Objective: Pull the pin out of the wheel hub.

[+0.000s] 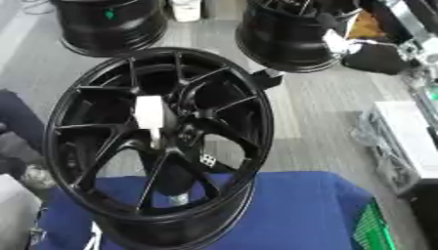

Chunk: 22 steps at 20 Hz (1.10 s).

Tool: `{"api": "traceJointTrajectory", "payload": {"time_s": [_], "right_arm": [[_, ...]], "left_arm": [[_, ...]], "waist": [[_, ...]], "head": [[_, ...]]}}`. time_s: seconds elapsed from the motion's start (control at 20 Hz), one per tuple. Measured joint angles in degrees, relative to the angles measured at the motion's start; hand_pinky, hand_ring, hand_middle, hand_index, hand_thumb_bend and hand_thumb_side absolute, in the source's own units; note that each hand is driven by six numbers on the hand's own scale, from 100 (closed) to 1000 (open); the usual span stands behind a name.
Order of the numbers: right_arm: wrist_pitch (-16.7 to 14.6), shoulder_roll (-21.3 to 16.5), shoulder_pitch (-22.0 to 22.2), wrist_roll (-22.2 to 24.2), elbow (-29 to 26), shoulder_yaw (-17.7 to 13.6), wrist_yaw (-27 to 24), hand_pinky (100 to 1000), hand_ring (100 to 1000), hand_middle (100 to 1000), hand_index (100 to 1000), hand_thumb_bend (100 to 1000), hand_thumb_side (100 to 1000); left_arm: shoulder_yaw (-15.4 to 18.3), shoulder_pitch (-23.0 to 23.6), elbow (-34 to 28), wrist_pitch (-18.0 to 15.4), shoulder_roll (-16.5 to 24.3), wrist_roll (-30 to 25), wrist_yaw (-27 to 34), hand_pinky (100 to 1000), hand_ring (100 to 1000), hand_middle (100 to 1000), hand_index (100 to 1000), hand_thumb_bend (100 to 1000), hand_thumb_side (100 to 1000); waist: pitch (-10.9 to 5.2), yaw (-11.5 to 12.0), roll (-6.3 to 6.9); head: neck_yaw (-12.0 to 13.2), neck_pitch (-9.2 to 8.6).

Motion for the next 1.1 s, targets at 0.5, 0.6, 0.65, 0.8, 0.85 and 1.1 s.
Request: {"api": "traceJointTrajectory", "payload": {"time_s": [0.5,0.6,0.65,0.8,0.85,1.1], "right_arm": [[-1.4,6.3,-17.4,28.6,11.4,14.1,0.1,887,858,852,910,100,241],[-2.1,9.1,-19.0,33.6,14.7,14.7,2.6,892,864,857,917,100,326],[-2.6,10.4,-19.6,35.5,16.4,14.9,4.0,895,867,862,922,100,394],[-3.9,13.9,-20.8,38.2,21.4,15.0,8.3,894,867,862,927,100,468],[-4.2,14.9,-21.1,38.3,22.8,15.0,9.5,893,867,862,927,100,466],[-5.1,19.0,-22.6,37.4,28.0,14.5,14.7,893,861,861,934,100,492]], "left_arm": [[-0.3,0.2,0.2,-0.1,0.1,-0.4,-0.3,678,606,601,682,554,627],[-0.4,0.3,0.3,-0.2,0.1,-0.5,-0.3,678,606,600,682,554,628],[-0.4,0.3,0.3,-0.2,0.1,-0.5,-0.3,678,606,600,682,553,628],[-0.6,0.3,0.3,-0.2,0.1,-0.7,-0.3,678,606,600,681,553,628],[-0.7,0.3,0.4,-0.2,0.1,-0.7,-0.3,678,606,600,681,553,628],[-0.8,0.2,0.5,-0.2,0.1,-1.0,-0.3,678,606,600,681,553,628]], "waist": [[-0.15,0.4,-0.07],[-0.15,0.7,-0.01],[-0.15,0.8,0.03],[-0.15,1.1,0.18],[-0.16,1.3,0.23],[-0.16,1.9,0.25]], "head": [[-1.7,0.00],[-2.2,0.00],[-2.4,0.00],[-3.1,0.00],[-3.3,0.00],[-4.3,0.00]]}}
